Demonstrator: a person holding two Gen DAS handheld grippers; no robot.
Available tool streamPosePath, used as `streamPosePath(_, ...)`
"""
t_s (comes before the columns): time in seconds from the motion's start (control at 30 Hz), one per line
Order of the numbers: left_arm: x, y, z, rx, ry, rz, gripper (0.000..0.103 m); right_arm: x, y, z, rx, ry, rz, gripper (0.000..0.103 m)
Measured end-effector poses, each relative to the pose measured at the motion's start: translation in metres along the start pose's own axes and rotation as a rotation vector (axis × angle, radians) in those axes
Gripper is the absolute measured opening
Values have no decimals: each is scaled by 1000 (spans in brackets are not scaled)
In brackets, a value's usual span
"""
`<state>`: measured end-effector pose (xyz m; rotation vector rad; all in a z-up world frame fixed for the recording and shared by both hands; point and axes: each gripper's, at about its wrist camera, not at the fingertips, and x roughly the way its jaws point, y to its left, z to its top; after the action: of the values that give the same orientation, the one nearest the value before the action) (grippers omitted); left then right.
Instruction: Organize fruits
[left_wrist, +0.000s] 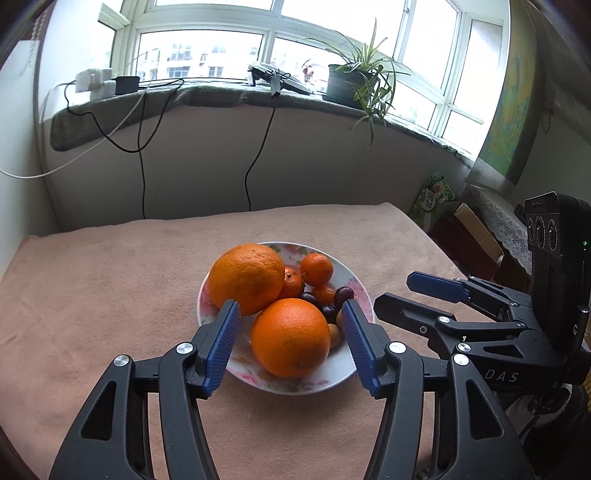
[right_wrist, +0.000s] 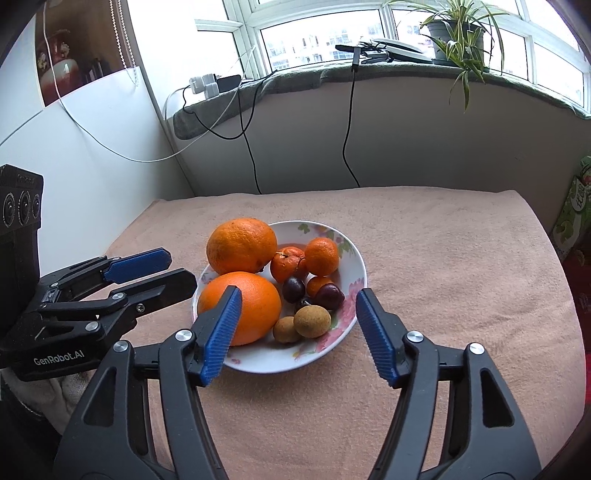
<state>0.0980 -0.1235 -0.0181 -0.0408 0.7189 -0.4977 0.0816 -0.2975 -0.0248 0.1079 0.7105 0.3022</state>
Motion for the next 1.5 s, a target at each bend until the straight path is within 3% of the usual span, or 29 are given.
streamPosePath(0.17, -10, 1, -5, -10, -13, 27, 66, -9, 2, -3, 9, -12, -1, 73)
streamPosePath(0.23, -13, 0, -5, -10, -19, 36, 69, -12, 1, -3, 15, -21, -2, 79)
streamPosePath(0.37, -18, 1, -7, -14, -26, 43, 70, -20, 2, -5, 12, -38, -19, 81)
streamPosePath(0.5, -24, 0, -10, -3, -31, 69, 71, -29, 1, -6, 15, -57, -31, 91)
streamPosePath(0.7, -32, 2, -14, -17, -42, 102, 80, -35, 3, -10, -7, -58, -59, 92)
streamPosePath(1.5, -39, 1, -16, -15, -45, 151, 80, -33, 3, -12, 17, -57, -74, 92)
